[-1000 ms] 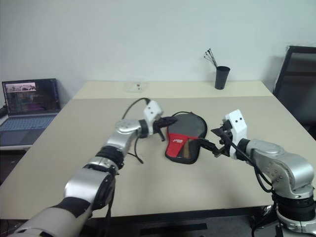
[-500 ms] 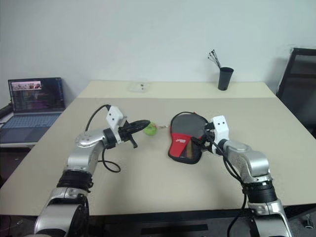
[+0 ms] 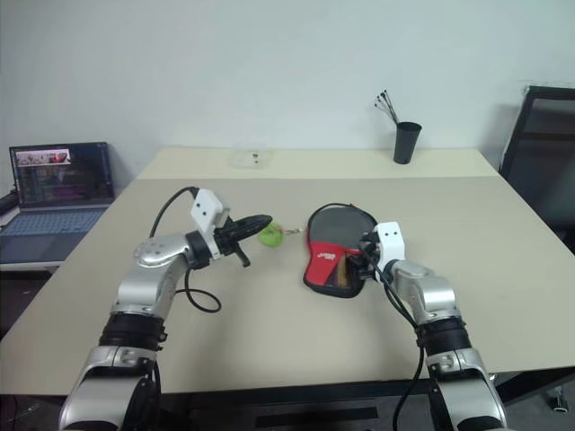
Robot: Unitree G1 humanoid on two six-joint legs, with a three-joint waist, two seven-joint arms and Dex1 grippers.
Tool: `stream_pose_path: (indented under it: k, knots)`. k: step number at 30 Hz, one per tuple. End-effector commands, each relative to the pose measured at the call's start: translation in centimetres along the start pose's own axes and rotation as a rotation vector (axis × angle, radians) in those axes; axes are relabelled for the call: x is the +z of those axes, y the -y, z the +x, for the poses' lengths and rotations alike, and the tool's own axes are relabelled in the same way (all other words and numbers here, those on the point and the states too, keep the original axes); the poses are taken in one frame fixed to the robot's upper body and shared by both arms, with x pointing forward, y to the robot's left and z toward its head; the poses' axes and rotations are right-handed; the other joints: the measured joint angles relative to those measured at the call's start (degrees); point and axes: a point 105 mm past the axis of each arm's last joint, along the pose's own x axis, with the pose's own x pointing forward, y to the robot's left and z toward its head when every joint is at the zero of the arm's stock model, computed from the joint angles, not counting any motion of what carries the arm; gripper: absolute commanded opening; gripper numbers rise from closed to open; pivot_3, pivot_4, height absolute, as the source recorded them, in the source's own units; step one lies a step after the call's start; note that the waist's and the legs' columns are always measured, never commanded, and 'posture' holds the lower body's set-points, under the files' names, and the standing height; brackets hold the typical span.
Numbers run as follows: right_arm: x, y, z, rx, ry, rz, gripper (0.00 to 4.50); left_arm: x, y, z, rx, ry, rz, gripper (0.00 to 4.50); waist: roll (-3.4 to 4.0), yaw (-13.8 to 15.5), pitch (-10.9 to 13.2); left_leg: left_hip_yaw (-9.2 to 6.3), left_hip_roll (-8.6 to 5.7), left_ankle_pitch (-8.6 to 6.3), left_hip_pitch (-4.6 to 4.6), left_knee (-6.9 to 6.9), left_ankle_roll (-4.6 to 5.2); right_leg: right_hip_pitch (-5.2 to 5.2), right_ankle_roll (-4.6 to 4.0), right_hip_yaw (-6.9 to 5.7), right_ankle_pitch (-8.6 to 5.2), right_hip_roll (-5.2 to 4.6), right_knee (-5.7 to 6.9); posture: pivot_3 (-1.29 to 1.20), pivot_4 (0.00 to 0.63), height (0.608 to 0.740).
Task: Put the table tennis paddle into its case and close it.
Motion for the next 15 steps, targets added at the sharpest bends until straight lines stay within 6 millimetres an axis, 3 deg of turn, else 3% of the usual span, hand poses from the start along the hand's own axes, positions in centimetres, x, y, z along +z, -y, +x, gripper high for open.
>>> stream_pose_path:
  k: [1,8,12,15]
  knots:
    - [1.0,0.1,0.1,-0.017,0.032,0.004,4.45,1.8,-0.2,-0.1,0.007,0.047,0.045,0.0,0.0,0.0,0.0,0.0,0.0,0.0,0.0,0.0,0.0,0.0,0.0,0.0,0.0,0.0,0.01,0.0,0.15,0.74]
    - [0.4,0.3,0.1,-0.038,0.0,-0.003,4.45,1.9,-0.2,-0.3,0.015,0.045,0.049,0.0,0.0,-0.05,0.0,0.0,0.02,0.0,0.01,0.02,0.0,-0.01,0.0,0.03,0.0,-0.01,0.1,0.0,0.15,0.74]
    - [-0.1,-0.7,0.1,0.015,-0.019,0.013,4.45,1.9,-0.3,-0.4,0.019,0.04,0.051,0.0,0.0,-0.11,0.0,0.0,0.01,0.0,0.05,0.04,0.0,-0.03,0.0,0.05,-0.01,-0.01,0.2,0.0,0.15,0.74]
    - [-0.4,-1.6,0.2,0.049,-0.034,0.035,3.85,1.9,-0.3,-0.4,0.02,0.038,0.053,0.0,0.0,-0.15,0.0,0.01,0.01,0.0,0.07,0.06,0.0,-0.04,0.0,0.05,-0.01,0.0,0.26,0.0,0.15,0.74]
